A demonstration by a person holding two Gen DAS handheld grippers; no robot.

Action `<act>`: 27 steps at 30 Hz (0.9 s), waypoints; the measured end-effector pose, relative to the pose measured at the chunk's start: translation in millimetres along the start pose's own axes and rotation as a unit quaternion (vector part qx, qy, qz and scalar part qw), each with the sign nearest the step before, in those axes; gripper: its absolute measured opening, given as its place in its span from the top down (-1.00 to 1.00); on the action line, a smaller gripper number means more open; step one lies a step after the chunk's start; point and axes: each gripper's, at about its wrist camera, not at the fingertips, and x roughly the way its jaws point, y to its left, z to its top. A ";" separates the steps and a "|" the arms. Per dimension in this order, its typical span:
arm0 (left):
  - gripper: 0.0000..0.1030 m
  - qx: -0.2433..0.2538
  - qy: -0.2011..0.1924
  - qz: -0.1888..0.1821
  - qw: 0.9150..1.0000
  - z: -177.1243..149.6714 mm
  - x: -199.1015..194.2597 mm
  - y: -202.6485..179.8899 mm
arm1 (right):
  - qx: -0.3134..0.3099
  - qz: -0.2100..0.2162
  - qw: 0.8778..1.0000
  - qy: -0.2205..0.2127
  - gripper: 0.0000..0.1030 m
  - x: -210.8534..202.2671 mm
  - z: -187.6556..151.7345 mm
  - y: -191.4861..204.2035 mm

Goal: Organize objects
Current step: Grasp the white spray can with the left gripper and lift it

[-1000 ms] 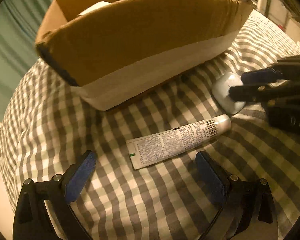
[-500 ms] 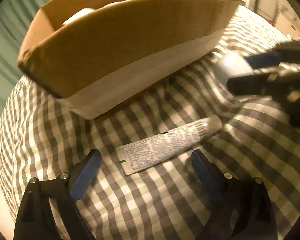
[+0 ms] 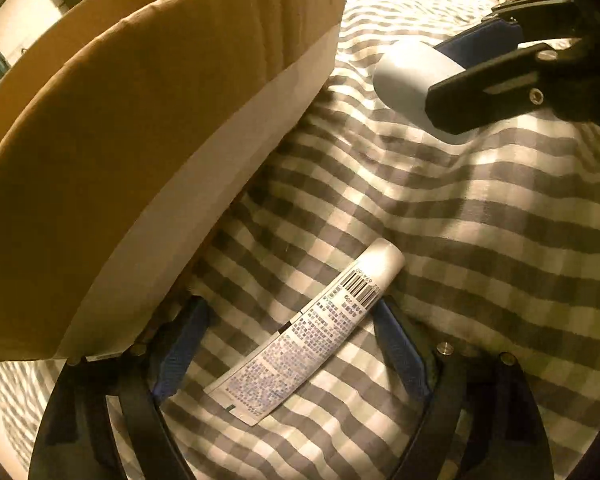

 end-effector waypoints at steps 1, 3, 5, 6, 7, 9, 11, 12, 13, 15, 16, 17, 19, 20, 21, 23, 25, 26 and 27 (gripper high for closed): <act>-0.63 0.005 -0.002 0.002 1.000 -0.7 -1.1 -1.3 | -0.001 -0.002 1.000 -0.001 0.03 -1.9 -0.6 -0.1; -0.26 0.003 -0.004 -0.016 1.000 -2.5 -2.6 -2.9 | -0.001 -0.002 1.000 -0.003 0.03 -1.0 -0.5 1.7; 0.16 -0.001 -0.003 -0.031 1.000 -4.8 -1.6 -7.7 | -0.001 -0.003 1.000 -0.005 0.03 0.1 -0.2 4.4; 0.21 0.003 -0.006 -0.026 1.000 -5.0 -2.2 -10.7 | -0.002 -0.004 1.000 -0.005 0.03 3.6 -0.2 6.6; 0.29 0.009 -0.008 -0.020 1.000 -4.8 -3.5 -14.0 | -0.003 -0.005 1.000 -0.006 0.03 4.0 -1.1 7.5; 0.34 0.014 -0.006 -0.011 1.000 -2.8 -5.7 -18.6 | -0.004 -0.006 1.000 -0.006 0.03 3.8 -1.4 8.8; 0.40 0.006 0.001 -0.017 1.000 -0.5 -7.7 -16.7 | -0.005 -0.008 1.000 -0.006 0.03 3.7 -1.6 8.5; 0.42 0.001 0.004 -0.018 1.000 0.3 -9.4 -15.2 | -0.005 -0.008 1.000 -0.007 0.03 3.9 -0.3 9.0; 0.45 -0.002 0.007 -0.015 1.000 0.9 -11.0 -14.8 | -0.006 -0.009 1.000 -0.009 0.03 0.7 -1.3 8.8; 0.49 -0.001 0.008 0.000 1.000 1.8 -16.9 -17.0 | -0.009 -0.010 1.000 -0.011 0.03 -3.7 -1.8 11.1; 0.51 0.001 0.007 0.007 1.000 2.0 -20.4 -18.3 | -0.011 -0.011 1.000 -0.014 0.03 -7.5 -2.2 13.0; 0.52 -0.001 0.008 0.012 1.000 2.5 -23.9 -19.1 | -0.013 -0.011 1.000 -0.017 0.03 -10.3 -2.6 14.5; 0.54 -0.009 0.018 0.019 1.000 3.8 -29.5 -19.0 | -0.017 -0.012 1.000 -0.021 0.03 -15.1 -2.1 19.0; 0.55 -0.013 0.019 0.022 0.999 4.4 -33.8 -18.9 | -0.018 -0.012 1.000 -0.022 0.03 -17.1 -2.1 20.7; 0.55 -0.016 0.016 0.023 0.999 4.8 -39.3 -19.3 | -0.020 -0.012 0.999 -0.025 0.03 -19.8 -2.2 23.2; 0.57 -0.024 0.011 0.024 0.999 4.9 -49.7 -20.0 | -0.024 -0.012 0.999 -0.031 0.03 -26.1 -2.2 28.0; 0.58 -0.035 0.004 0.024 0.999 4.1 -60.8 -20.0 | -0.030 -0.015 0.999 -0.037 0.03 -33.1 -2.6 33.4; 0.59 -0.042 0.003 0.026 0.999 3.7 -65.7 -19.6 | -0.033 -0.017 0.999 -0.040 0.03 -36.7 -3.0 36.0; 0.60 -0.048 0.000 0.032 0.998 3.3 -71.9 -19.2 | -0.035 -0.018 0.998 -0.044 0.03 -39.5 -2.4 39.0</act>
